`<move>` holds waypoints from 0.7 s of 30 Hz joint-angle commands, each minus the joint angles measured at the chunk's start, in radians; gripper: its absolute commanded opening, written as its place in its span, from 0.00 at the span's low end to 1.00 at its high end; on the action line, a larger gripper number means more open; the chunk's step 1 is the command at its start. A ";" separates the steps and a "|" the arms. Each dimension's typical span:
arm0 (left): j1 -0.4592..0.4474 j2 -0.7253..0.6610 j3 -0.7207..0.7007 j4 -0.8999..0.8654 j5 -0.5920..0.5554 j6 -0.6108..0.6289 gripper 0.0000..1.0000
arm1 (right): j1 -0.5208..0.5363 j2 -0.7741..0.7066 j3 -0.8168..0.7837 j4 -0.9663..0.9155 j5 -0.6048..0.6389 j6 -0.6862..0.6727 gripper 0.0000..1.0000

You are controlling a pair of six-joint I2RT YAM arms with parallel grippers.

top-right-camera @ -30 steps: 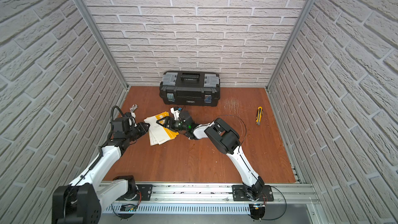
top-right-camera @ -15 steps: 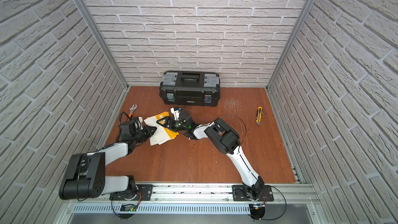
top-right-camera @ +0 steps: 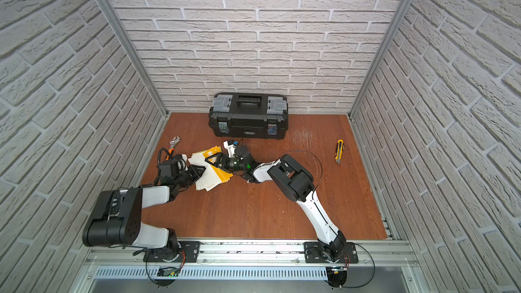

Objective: Close the notebook
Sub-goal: Place the notebook at the notebook, then reset both arms

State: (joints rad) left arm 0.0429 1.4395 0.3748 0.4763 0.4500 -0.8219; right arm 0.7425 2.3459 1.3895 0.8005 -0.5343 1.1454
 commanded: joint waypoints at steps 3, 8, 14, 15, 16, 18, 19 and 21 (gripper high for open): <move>0.012 -0.043 0.013 -0.062 -0.034 0.050 0.33 | 0.006 -0.053 -0.023 -0.048 0.000 -0.022 1.00; 0.012 -0.097 0.039 -0.089 -0.012 0.069 0.33 | 0.003 -0.135 0.016 -0.136 -0.017 -0.076 1.00; 0.003 -0.201 0.073 -0.062 0.079 0.014 0.41 | -0.001 -0.316 0.083 -0.329 -0.036 -0.194 1.00; -0.003 -0.238 0.094 -0.088 0.085 0.011 0.47 | -0.002 -0.356 0.096 -0.385 -0.034 -0.229 1.00; -0.011 -0.274 0.121 -0.127 0.084 0.018 0.52 | -0.002 -0.404 0.106 -0.429 -0.029 -0.263 1.00; -0.033 -0.363 0.213 -0.273 0.066 0.078 0.67 | -0.007 -0.494 0.106 -0.502 -0.006 -0.311 1.00; -0.045 -0.396 0.266 -0.360 0.048 0.117 0.69 | -0.011 -0.535 0.098 -0.523 0.007 -0.326 1.00; -0.058 -0.448 0.405 -0.573 -0.003 0.218 0.71 | -0.023 -0.632 0.079 -0.591 0.018 -0.378 1.00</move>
State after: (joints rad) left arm 0.0055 1.0676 0.6407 0.1204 0.4828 -0.7330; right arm 0.7311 1.8385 1.4658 0.3180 -0.5327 0.8806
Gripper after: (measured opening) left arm 0.706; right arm 0.997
